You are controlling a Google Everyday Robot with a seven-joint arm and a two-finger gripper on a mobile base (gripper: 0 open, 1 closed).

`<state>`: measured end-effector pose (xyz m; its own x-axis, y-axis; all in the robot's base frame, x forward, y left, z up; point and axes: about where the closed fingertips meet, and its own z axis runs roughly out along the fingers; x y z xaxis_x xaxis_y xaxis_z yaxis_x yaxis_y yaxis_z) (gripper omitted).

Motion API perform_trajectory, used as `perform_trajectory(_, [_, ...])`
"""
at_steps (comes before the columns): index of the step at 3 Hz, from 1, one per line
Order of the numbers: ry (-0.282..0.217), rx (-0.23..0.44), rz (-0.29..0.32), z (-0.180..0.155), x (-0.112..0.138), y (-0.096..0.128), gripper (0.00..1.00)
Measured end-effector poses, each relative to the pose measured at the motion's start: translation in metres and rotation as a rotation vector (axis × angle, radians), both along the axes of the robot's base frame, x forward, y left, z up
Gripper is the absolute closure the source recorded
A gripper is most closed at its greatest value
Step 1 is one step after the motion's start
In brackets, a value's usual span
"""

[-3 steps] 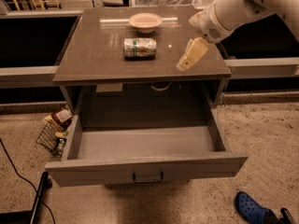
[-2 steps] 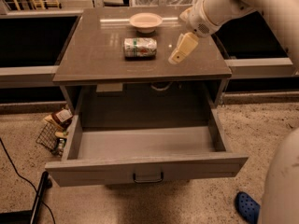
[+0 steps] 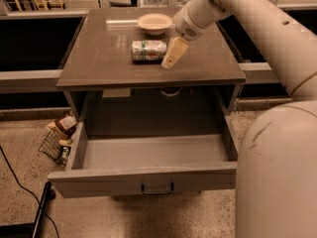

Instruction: Place 7up can into top drawer

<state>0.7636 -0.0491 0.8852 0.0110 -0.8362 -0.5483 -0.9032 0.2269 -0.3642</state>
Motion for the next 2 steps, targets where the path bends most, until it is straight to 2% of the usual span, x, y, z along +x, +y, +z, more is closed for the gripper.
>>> perform_trajectory(2, [-0.001, 0.014, 0.025, -0.020, 0.020, 0.029, 0.00])
